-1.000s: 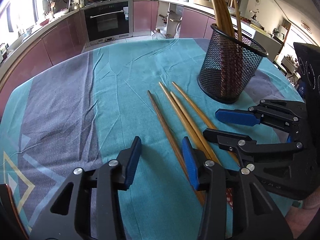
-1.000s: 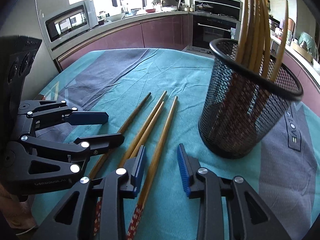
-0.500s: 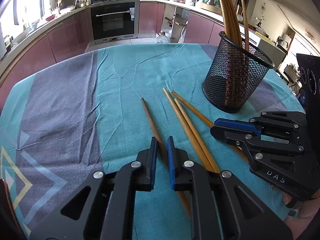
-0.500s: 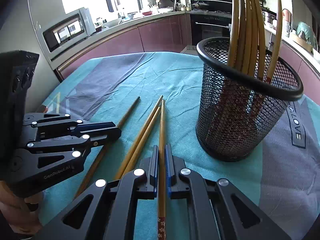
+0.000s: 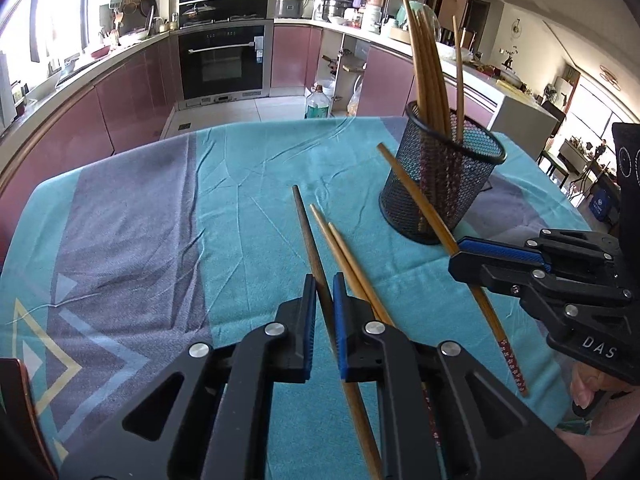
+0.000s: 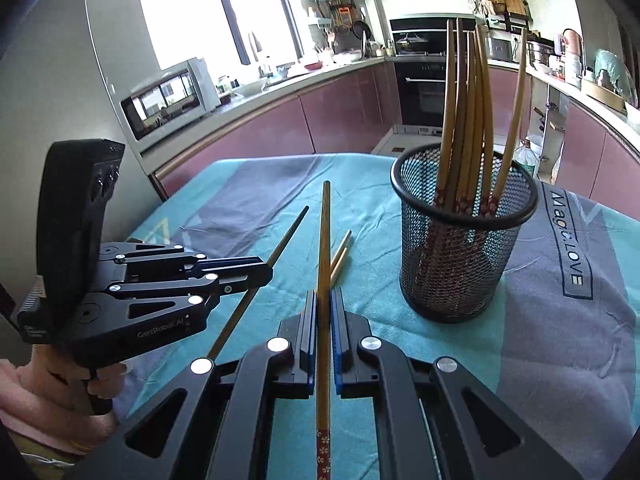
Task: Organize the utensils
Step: 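Lift a chopstick upright with the right tool while the left tool lifts another, then lower both held chopsticks into the mesh cup and open both tools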
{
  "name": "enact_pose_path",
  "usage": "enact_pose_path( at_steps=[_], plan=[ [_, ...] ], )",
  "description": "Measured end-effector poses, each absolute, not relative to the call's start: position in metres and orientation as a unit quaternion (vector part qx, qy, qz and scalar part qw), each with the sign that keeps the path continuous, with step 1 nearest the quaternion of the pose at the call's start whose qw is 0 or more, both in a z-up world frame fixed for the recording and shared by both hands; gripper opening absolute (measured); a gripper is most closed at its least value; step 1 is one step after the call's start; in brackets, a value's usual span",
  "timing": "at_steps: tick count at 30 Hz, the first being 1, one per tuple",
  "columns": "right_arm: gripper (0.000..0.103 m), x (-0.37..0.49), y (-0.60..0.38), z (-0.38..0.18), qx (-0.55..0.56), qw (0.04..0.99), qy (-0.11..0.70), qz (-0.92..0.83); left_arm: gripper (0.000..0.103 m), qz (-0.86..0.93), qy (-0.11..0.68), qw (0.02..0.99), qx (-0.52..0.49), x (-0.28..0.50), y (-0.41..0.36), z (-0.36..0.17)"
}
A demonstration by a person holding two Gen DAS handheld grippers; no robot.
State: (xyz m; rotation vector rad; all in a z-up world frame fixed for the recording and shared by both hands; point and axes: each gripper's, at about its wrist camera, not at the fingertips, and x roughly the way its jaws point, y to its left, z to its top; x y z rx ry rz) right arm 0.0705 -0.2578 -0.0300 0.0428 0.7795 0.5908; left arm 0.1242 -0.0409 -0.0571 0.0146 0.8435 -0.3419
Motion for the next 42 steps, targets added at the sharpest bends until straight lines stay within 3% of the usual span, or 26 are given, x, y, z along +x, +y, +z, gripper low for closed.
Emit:
enact_pose_path(
  at_steps=[42],
  plan=[
    [0.005, 0.053, -0.333, 0.065, 0.082, 0.935, 0.224, 0.262, 0.007, -0.286, 0.286, 0.911, -0.086, 0.09, -0.016, 0.075]
  ],
)
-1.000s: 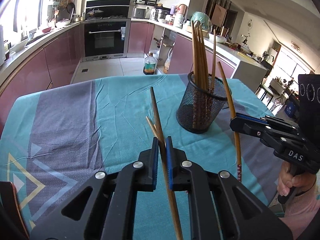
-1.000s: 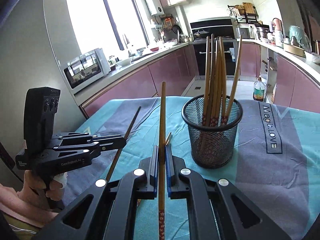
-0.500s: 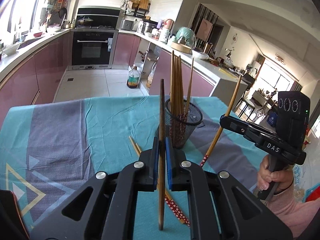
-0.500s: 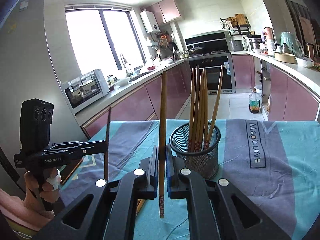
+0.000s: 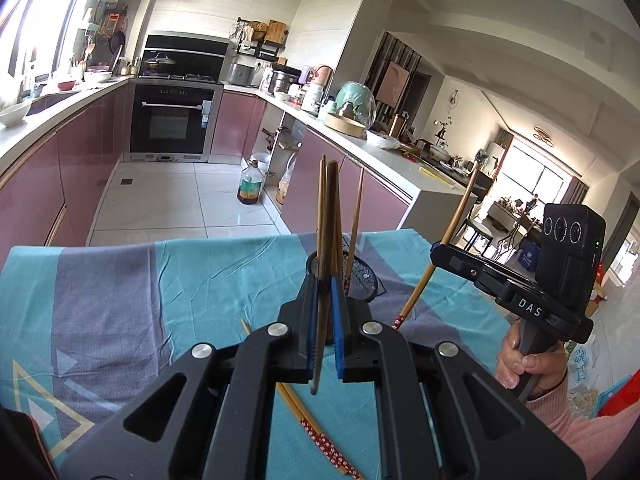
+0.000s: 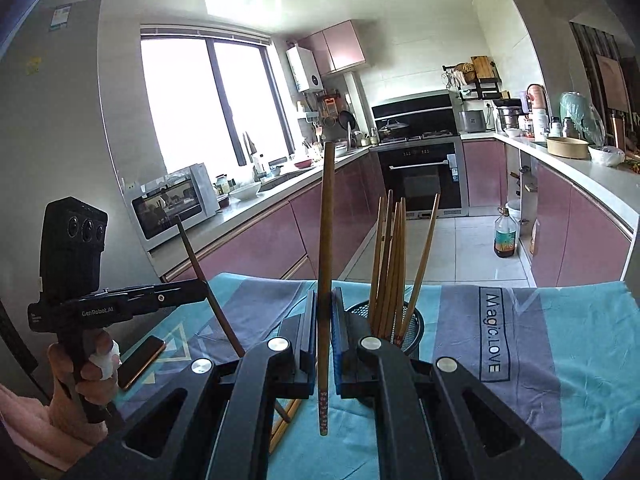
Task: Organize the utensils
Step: 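Lower both held chopsticks into the mesh cup and open both tools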
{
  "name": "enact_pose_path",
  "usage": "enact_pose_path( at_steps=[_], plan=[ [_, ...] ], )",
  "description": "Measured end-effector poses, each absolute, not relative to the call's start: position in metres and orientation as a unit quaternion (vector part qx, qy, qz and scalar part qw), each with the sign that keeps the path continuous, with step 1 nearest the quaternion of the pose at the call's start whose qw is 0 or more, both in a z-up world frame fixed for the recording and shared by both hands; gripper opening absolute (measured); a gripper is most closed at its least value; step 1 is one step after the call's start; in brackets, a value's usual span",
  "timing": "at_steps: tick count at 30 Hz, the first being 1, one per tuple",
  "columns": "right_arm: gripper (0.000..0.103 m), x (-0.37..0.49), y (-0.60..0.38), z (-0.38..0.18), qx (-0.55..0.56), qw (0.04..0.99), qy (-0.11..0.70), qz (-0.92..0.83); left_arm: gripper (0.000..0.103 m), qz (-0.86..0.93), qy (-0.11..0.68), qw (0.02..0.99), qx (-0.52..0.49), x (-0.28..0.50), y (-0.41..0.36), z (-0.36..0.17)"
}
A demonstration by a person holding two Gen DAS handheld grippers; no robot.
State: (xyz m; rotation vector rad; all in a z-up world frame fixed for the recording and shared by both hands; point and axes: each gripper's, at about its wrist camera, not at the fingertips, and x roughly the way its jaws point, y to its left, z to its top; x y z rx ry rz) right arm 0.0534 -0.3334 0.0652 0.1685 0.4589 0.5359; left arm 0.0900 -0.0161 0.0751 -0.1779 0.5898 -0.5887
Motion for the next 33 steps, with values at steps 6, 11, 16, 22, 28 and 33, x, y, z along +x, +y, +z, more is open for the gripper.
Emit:
enact_pose_path(
  at_steps=[6, 11, 16, 22, 28, 33],
  plan=[
    [0.005, 0.061, -0.336, 0.077, 0.079, 0.94, 0.21, 0.258, 0.007, -0.289, 0.271, 0.914, -0.085, 0.103, -0.026, 0.091],
    [0.005, 0.068, -0.339, 0.086, 0.077, 0.943, 0.199, 0.255, 0.007, -0.298, 0.252, 0.917, -0.082, 0.108, -0.032, 0.11],
    [0.005, 0.074, -0.342, 0.093, 0.08, 0.945, 0.19, 0.253, 0.007, -0.301, 0.231, 0.922, -0.081, 0.11, -0.037, 0.129],
    [0.005, 0.081, -0.345, 0.099, 0.082, 0.948, 0.183, 0.248, 0.007, -0.306, 0.211, 0.925, -0.079, 0.111, -0.044, 0.151],
    [0.005, 0.09, -0.348, 0.099, 0.081, 0.951, 0.18, 0.239, 0.007, -0.297, 0.197, 0.932, -0.066, 0.119, -0.055, 0.165],
    [0.005, 0.1, -0.346, 0.094, 0.086, 0.949, 0.188, 0.237, 0.007, -0.291, 0.211, 0.931, -0.054, 0.131, -0.064, 0.155]
  ],
)
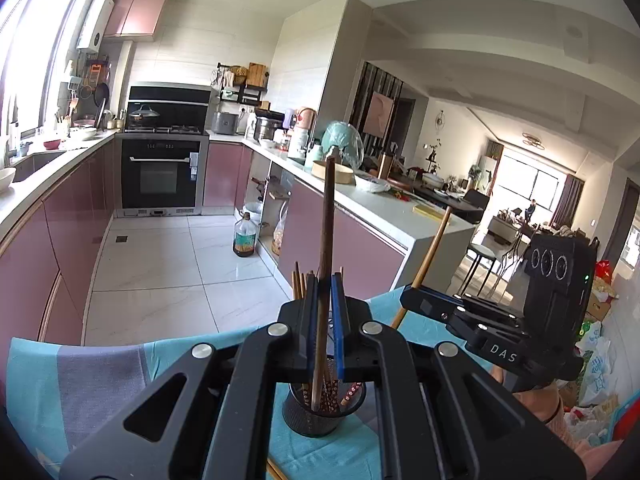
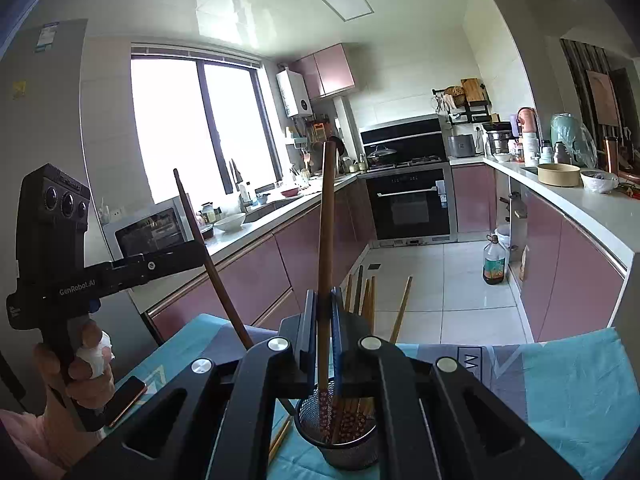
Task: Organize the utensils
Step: 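Lower both held chopsticks into the mesh cup and open both tools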
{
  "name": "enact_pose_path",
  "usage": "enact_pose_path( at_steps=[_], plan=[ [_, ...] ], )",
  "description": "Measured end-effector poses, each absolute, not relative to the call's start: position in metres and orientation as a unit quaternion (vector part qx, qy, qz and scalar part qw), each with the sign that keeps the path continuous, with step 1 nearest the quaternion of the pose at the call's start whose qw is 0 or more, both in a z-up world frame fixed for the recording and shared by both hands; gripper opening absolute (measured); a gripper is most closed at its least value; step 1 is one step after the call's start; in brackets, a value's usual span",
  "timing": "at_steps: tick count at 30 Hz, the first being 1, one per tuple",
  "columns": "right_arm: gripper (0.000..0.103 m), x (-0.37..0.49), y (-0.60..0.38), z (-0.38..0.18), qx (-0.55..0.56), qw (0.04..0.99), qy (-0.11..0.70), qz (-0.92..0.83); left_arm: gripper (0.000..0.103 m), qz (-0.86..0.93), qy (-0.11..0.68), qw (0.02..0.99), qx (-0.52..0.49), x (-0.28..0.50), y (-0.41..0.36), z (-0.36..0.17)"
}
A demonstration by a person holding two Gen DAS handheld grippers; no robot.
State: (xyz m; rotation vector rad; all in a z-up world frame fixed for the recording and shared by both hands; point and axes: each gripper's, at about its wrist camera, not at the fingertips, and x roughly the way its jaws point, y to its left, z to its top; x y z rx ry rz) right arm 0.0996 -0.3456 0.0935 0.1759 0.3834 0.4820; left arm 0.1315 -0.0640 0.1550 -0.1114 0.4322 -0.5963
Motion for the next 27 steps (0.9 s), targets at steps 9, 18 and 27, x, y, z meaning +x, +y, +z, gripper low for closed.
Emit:
enact_pose_path(
  at_steps=[9, 18, 27],
  plan=[
    [0.005, 0.114, -0.343, 0.075, 0.084, 0.948, 0.215, 0.22, 0.007, -0.284, 0.252, 0.925, -0.03, 0.159, -0.079, 0.13],
    [0.005, 0.125, -0.332, 0.053, 0.071, 0.94, 0.254, 0.215, 0.007, -0.283, 0.301, 0.911, -0.017, 0.171, -0.08, 0.096],
    [0.006, 0.131, -0.328, 0.044, 0.064, 0.937, 0.275, 0.208, 0.007, -0.272, 0.318, 0.908, 0.0, 0.187, -0.087, 0.08]
  ],
)
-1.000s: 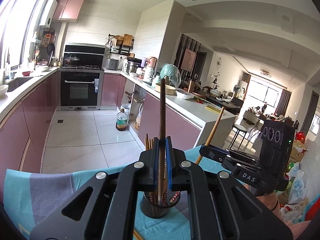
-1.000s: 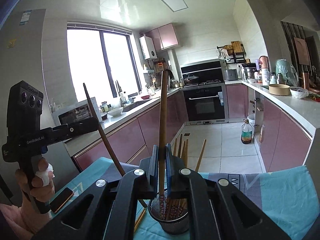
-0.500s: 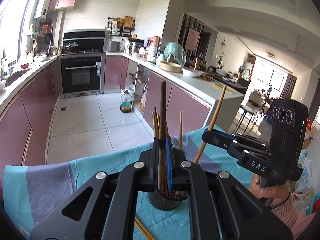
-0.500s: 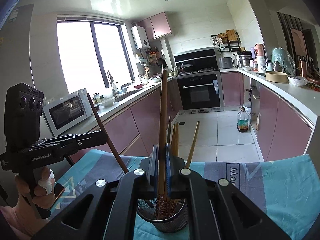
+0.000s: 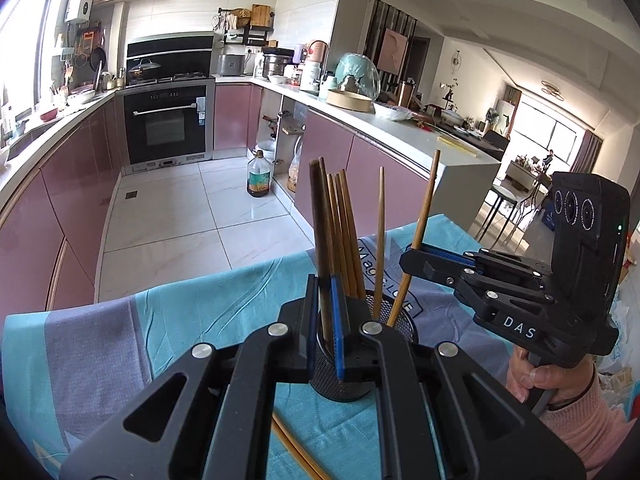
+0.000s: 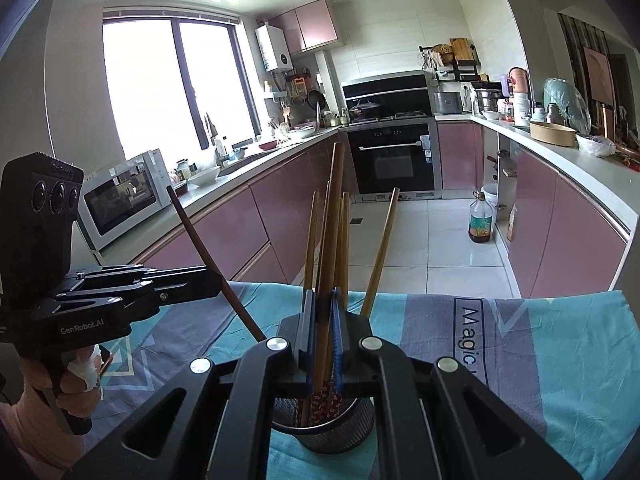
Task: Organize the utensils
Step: 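Lower both held chopsticks into the mesh cup and open both tools, then move both open tools back over the last chopsticks on the cloth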
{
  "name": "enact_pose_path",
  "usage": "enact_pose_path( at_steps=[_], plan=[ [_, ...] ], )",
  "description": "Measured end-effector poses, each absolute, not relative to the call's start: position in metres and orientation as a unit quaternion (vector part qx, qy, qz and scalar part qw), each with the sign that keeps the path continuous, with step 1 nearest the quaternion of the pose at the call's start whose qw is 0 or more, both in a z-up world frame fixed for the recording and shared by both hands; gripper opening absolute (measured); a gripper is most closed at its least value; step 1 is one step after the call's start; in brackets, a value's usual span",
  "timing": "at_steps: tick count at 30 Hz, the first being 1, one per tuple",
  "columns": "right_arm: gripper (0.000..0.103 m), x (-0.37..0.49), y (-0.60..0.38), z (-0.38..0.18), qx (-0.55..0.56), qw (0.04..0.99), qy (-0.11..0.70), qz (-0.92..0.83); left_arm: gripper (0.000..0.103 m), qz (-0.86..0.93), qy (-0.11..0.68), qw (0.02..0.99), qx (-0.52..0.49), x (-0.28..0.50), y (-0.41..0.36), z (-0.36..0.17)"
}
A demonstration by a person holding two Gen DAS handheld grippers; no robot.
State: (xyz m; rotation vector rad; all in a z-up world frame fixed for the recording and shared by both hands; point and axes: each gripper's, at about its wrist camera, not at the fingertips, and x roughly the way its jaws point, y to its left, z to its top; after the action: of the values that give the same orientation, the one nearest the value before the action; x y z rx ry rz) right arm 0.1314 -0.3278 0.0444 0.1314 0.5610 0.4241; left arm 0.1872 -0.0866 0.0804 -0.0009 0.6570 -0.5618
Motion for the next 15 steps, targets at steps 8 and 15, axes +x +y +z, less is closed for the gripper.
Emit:
enact_pose_path(
  at_steps=[8, 15],
  plan=[
    [0.007, 0.135, -0.325, 0.04, 0.061, 0.937, 0.286, 0.192, 0.007, -0.267, 0.328, 0.906, 0.007, 0.197, -0.096, 0.075],
    [0.021, 0.132, -0.326, 0.044, 0.061, 0.942, 0.278, 0.179, 0.03, -0.257, 0.328, 0.909, -0.002, 0.199, -0.093, 0.07]
  ],
)
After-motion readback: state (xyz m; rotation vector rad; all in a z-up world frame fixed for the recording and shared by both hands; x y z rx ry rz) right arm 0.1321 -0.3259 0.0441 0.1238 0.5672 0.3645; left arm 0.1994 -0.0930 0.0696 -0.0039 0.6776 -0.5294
